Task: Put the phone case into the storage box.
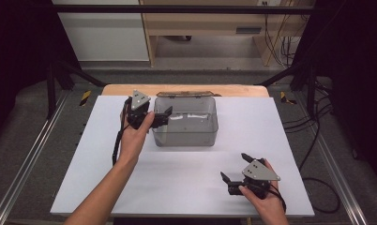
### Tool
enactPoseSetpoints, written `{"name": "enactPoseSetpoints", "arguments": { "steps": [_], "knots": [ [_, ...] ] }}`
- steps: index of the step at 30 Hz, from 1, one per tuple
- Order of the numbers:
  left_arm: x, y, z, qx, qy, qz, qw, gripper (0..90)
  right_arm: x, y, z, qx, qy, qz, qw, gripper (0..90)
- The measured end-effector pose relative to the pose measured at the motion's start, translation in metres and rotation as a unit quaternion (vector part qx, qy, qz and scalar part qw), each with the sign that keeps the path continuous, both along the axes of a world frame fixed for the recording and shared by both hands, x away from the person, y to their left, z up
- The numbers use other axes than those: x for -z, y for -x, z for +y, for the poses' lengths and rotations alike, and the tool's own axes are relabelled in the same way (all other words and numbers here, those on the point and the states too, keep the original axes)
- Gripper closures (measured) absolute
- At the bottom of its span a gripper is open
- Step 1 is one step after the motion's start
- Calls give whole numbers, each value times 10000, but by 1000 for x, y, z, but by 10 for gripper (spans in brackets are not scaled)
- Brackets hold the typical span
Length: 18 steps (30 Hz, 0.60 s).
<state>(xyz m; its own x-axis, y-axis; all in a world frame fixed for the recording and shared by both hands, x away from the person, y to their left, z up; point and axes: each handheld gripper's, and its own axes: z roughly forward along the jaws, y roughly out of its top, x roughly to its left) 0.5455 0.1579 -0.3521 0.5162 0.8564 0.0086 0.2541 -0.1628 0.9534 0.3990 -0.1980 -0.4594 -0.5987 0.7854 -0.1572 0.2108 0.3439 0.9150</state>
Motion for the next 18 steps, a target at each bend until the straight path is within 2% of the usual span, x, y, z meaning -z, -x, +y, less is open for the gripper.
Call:
{"name": "enactPoseSetpoints", "arguments": {
  "steps": [10, 18],
  "knots": [
    [-7, 7, 19, -124, 154, -216, 9996, 33, 0, 1, 0, -9, -4, 22, 10000, 47],
    [-6, 12, 33, -156, 261, -221, 9993, 25, 0, 0, 0, -8, -20, 22, 10000, 45]
  ]
}}
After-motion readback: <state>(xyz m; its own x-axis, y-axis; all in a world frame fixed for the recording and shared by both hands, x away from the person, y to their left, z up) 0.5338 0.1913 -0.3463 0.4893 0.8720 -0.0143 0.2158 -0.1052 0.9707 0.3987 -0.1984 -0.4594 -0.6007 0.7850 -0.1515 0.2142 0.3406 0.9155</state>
